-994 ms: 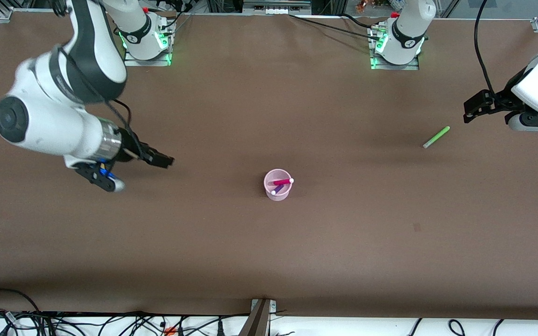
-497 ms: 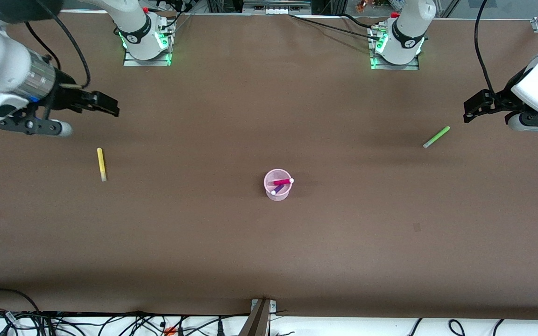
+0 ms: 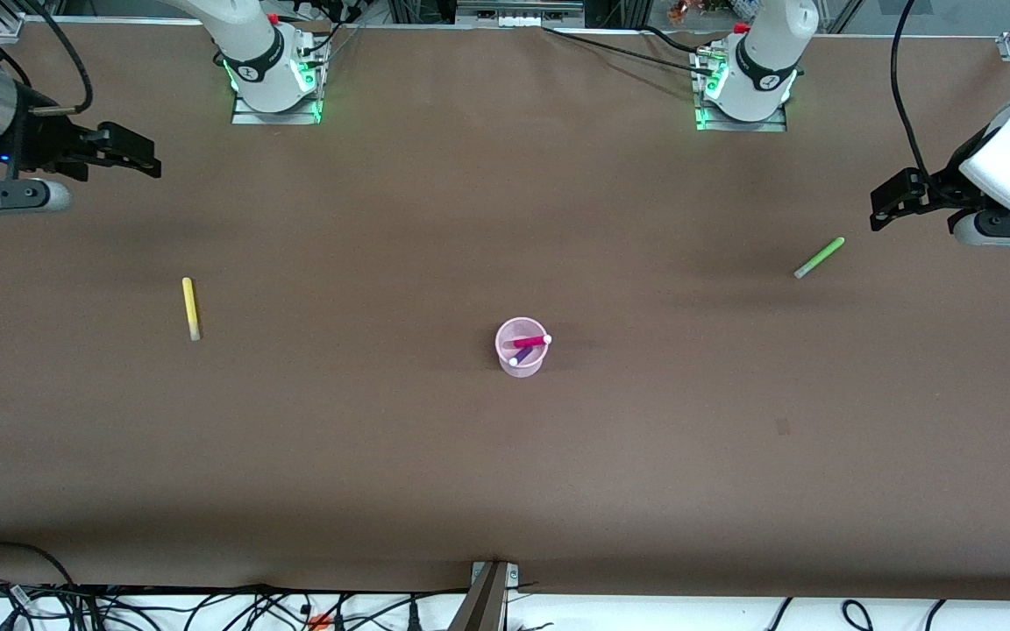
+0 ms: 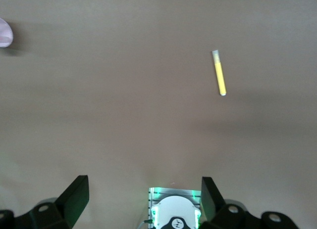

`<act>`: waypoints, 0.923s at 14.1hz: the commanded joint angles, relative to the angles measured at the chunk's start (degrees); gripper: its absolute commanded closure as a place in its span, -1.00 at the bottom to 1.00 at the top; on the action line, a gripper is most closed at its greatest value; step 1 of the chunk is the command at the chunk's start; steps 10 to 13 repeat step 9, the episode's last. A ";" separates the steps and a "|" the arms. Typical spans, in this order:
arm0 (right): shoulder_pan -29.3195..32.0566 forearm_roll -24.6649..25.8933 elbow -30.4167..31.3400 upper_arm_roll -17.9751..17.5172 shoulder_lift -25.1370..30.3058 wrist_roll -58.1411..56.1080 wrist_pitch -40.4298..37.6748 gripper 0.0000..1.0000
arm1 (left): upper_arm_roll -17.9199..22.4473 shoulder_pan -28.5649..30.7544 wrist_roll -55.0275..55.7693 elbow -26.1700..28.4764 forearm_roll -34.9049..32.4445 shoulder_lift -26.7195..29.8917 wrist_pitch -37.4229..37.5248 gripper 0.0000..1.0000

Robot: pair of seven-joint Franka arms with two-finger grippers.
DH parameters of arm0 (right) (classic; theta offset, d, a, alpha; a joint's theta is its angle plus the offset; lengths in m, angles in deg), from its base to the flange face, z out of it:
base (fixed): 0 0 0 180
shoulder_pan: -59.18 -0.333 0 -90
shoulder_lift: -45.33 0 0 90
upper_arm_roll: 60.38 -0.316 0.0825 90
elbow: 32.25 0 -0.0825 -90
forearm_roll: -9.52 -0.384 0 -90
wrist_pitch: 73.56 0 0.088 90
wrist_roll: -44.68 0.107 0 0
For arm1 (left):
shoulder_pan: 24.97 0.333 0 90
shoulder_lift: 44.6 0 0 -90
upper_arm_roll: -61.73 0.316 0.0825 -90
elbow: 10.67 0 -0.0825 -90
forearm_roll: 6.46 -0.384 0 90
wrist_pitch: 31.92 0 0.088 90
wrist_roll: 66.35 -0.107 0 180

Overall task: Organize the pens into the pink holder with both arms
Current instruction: 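Release the pink highlighter and withdraw the right gripper from the holder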

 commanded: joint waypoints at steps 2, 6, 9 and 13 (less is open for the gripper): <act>15.10 1.87 5.56 -15.47 4.89 -1.00 2.54 -1.00 | 0.04 -0.09 -1.05 -0.51 0.04 0.44 0.91 -1.00; 16.11 4.32 4.97 -16.20 4.73 -1.44 4.40 -1.00 | 0.04 -0.09 -1.05 -0.51 0.04 0.44 0.91 -1.00; 16.19 4.33 4.26 -15.85 3.93 -1.53 4.23 -1.00 | 0.04 -0.09 -1.05 -0.51 0.04 0.44 0.91 -1.00; 16.19 4.33 4.26 -15.85 3.93 -1.53 4.23 -1.00 | 0.04 -0.09 -1.05 -0.51 0.04 0.44 0.91 -1.00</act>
